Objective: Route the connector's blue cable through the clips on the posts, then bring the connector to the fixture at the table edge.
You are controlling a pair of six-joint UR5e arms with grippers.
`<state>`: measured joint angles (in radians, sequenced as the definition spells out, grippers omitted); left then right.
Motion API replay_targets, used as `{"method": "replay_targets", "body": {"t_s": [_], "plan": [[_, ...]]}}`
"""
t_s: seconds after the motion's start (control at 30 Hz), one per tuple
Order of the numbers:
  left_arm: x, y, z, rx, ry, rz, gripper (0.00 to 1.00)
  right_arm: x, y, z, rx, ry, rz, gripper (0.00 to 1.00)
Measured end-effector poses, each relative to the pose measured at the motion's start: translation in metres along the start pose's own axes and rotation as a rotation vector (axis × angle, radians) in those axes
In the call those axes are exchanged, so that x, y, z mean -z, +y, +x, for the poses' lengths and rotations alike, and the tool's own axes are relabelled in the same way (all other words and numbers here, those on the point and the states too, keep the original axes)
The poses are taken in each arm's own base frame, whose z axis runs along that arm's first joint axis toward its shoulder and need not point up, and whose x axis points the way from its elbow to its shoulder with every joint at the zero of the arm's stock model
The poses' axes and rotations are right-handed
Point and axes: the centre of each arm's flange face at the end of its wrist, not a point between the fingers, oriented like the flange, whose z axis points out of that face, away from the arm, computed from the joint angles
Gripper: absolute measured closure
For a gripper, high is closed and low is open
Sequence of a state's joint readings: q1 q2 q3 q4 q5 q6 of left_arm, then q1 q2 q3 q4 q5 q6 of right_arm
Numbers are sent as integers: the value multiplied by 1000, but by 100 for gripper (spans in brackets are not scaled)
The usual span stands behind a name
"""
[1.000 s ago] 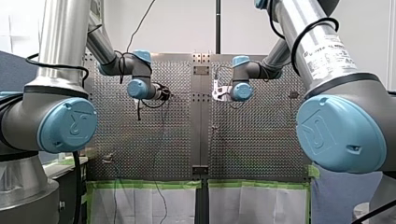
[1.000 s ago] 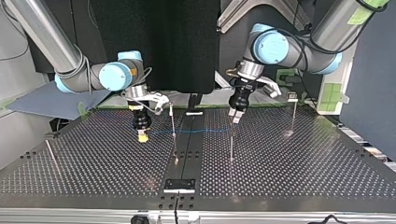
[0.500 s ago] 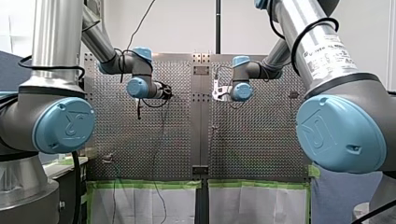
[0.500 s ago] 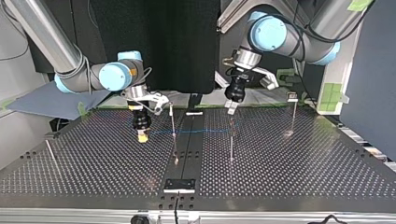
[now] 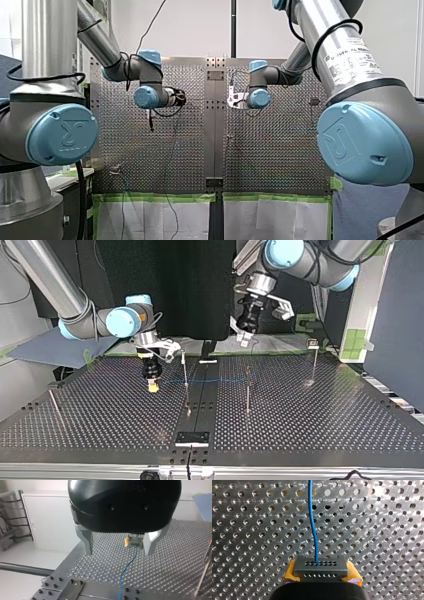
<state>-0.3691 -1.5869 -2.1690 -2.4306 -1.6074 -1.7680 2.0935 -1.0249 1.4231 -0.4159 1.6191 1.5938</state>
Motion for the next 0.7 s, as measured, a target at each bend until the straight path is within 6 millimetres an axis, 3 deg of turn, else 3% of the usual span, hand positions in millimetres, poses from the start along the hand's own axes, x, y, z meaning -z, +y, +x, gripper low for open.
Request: {"method": "replay_targets", "body": {"t_s": [0.17,0.7], "plan": [[4,-10,16,8,32,-7,1,0,0,-1,0,-1,1,100],[-22,-50,43,-47,101,-39,1,-1,0,-4,-1,-5,4,100]]}}
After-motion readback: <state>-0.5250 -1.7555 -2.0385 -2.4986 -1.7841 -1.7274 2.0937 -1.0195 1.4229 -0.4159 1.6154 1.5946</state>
